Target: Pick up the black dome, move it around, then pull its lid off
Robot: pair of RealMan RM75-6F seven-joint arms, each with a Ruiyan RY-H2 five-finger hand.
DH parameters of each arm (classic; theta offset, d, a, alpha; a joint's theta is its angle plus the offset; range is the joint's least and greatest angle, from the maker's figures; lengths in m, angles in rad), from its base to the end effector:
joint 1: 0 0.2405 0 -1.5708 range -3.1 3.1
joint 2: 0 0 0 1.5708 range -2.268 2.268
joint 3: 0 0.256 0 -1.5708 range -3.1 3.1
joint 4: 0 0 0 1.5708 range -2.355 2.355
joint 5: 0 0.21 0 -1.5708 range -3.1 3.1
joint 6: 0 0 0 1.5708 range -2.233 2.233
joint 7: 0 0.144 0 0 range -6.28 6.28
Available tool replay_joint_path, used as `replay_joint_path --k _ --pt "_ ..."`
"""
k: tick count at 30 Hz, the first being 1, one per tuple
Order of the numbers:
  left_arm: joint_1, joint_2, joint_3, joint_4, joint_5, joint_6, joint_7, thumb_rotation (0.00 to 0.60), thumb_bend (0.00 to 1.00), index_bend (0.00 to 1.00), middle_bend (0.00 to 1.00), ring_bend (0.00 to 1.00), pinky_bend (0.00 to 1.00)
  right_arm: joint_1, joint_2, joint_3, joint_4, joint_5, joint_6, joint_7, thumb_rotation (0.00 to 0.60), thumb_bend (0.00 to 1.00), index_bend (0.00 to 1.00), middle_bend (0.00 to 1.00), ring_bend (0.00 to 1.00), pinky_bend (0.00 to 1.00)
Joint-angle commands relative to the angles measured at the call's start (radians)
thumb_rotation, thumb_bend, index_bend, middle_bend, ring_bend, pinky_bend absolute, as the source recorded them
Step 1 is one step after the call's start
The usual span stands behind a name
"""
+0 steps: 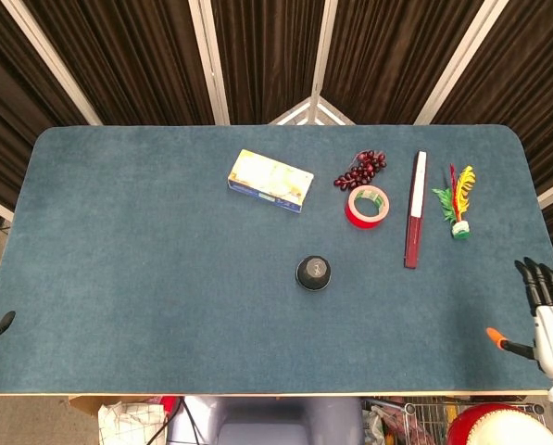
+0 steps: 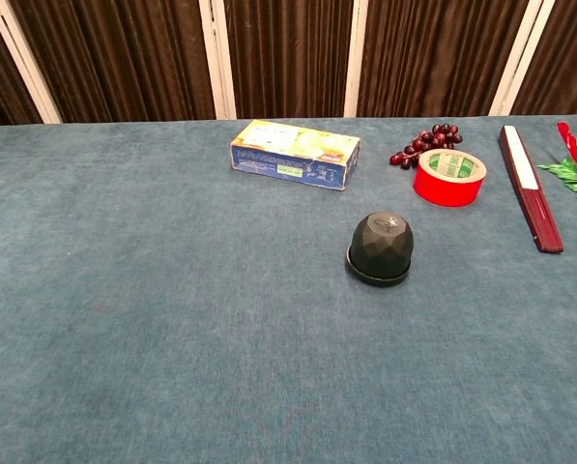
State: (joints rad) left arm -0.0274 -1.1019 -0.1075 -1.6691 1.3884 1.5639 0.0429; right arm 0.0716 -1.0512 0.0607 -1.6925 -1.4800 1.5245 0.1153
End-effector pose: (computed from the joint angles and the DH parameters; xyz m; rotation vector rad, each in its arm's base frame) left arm -0.3171 0.1723 0.1836 -1.1867 -0.8795 -0.8859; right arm -0.3017 -0.1782 0.1808 1.2904 -0.9753 1.0202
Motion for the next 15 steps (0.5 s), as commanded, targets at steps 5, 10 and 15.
replay_joint_path --k 5,10,15 --pt "-0.004 0.004 -0.003 -0.002 -0.004 -0.011 -0.003 0.600 0.31 0.17 0.00 0.00 0.09 0.133 0.000 0.040 -0.076 -0.002 -0.196 0.125 0.600 0.12 0.07 0.08 0.00 0.00" --pt "-0.008 0.004 -0.005 -0.002 -0.018 -0.024 0.009 0.600 0.31 0.17 0.00 0.00 0.09 0.227 -0.041 0.089 -0.106 0.060 -0.317 0.124 0.600 0.12 0.07 0.09 0.00 0.00" --pt "-0.008 0.006 -0.008 -0.002 -0.024 -0.024 0.009 0.600 0.31 0.17 0.00 0.00 0.09 0.291 -0.109 0.110 -0.074 0.135 -0.412 0.114 0.600 0.12 0.07 0.09 0.00 0.00"
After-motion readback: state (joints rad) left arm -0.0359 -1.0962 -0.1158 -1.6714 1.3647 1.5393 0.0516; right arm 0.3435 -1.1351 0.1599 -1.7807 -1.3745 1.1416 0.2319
